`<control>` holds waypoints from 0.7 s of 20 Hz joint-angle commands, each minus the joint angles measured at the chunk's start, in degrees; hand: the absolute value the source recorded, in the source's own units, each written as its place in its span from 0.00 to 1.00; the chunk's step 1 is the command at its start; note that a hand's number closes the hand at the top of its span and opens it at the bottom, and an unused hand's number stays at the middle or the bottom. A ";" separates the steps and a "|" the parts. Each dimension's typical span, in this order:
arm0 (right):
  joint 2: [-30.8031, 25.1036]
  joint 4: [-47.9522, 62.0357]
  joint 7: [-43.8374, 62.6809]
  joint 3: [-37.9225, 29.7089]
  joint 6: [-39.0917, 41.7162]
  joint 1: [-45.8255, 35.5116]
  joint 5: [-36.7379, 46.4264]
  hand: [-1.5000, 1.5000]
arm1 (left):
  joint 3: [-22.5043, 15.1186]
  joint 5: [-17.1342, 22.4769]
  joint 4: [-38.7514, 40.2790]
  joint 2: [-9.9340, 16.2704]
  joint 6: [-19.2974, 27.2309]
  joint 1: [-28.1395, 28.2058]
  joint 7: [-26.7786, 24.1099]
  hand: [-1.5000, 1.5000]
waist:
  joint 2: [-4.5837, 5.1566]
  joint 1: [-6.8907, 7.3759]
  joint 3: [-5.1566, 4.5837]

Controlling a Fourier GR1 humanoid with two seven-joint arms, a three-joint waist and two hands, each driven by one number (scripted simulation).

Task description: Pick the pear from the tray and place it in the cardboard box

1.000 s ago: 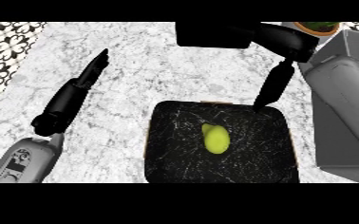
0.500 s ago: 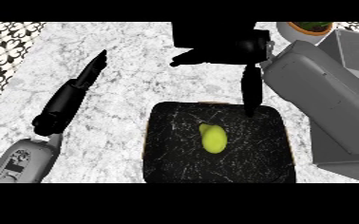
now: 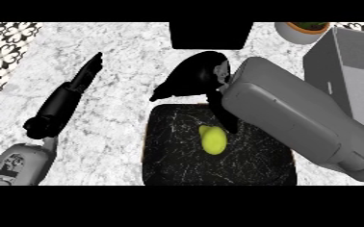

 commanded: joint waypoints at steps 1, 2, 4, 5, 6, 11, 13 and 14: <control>2.91 -3.51 7.67 1.18 4.26 2.24 1.66 0.00 | 0.79 -0.65 -1.25 -0.44 0.14 1.57 0.15 0.50 | -0.20 -0.58 0.02; 3.42 -3.14 7.08 0.69 4.53 2.96 2.75 0.00 | -0.17 -1.80 -0.49 -2.16 0.96 0.20 1.74 0.50 | -0.04 -0.56 0.03; 3.97 -2.78 9.25 -1.84 8.10 1.70 2.08 0.00 | 1.23 -1.88 0.27 -1.45 -0.30 0.59 -0.37 0.50 | -0.02 -0.47 0.02; 7.11 -4.82 13.93 -1.05 7.53 4.24 1.11 0.00 | 2.08 -1.38 2.04 -0.70 -1.63 -0.67 -0.50 0.50 | -0.11 -0.87 0.01; 4.79 -4.80 12.50 -1.55 8.02 5.00 2.72 0.00 | 0.43 -2.13 -3.52 -2.12 0.04 2.65 1.70 0.50 | -0.12 -0.38 0.04; 8.72 -4.45 16.11 -1.49 8.61 7.83 5.02 0.00 | 1.91 -3.10 -4.19 -1.92 -1.08 3.70 0.86 0.50 | 0.05 -0.03 0.04; 7.29 -9.92 17.71 -1.72 8.52 10.35 7.01 0.00 | 2.61 -3.41 -1.02 -2.74 -1.83 2.76 -0.81 0.50 | 0.02 -0.45 0.04; 7.72 -11.32 17.98 0.41 7.46 12.53 8.46 0.00 | 4.34 -1.66 -0.03 -1.96 -3.15 -0.51 2.21 0.50 | 0.04 -0.61 0.05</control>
